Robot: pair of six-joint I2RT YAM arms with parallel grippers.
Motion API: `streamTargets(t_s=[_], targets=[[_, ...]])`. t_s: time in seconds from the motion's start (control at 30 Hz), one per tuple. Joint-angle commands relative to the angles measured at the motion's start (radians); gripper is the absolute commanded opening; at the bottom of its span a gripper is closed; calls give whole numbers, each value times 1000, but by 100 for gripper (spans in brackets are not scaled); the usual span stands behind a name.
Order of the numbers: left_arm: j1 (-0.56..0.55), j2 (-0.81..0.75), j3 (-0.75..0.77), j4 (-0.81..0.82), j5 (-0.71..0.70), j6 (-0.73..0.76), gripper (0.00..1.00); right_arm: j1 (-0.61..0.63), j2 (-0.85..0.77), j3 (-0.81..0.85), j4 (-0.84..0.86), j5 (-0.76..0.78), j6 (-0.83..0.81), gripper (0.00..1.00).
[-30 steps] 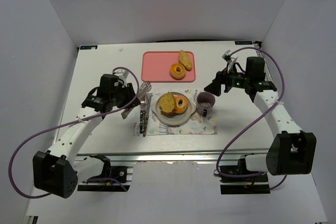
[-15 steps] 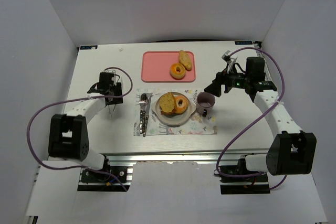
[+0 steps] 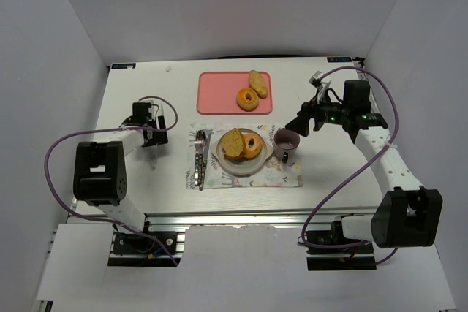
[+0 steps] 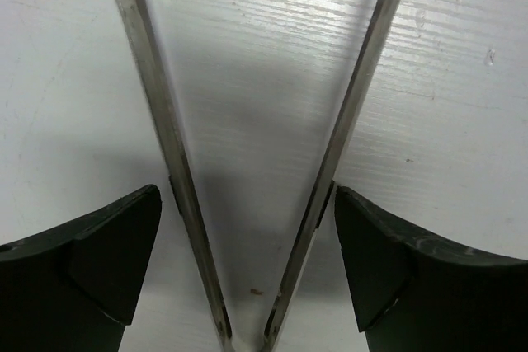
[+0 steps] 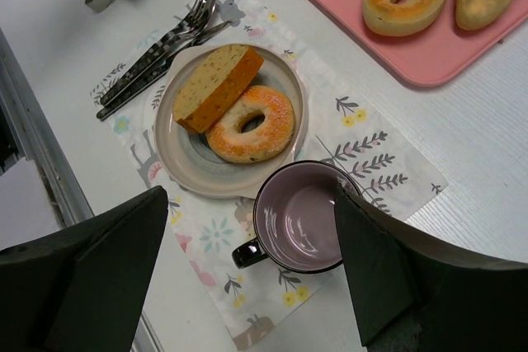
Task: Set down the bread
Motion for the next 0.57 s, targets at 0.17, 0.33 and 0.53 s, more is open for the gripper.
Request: streamTargets(t_s=[0.17,0.33,0.53], targets=[[31,-237,15,-20,31,-80,98,-6,12,100,-46,148,81,89],[31,-431,-11,-25,40,-195,98,-7,35,158,-72,305,171,89],[31,-687,-95,33,54,-359,98,-6,81,267,-96,435,208,89]])
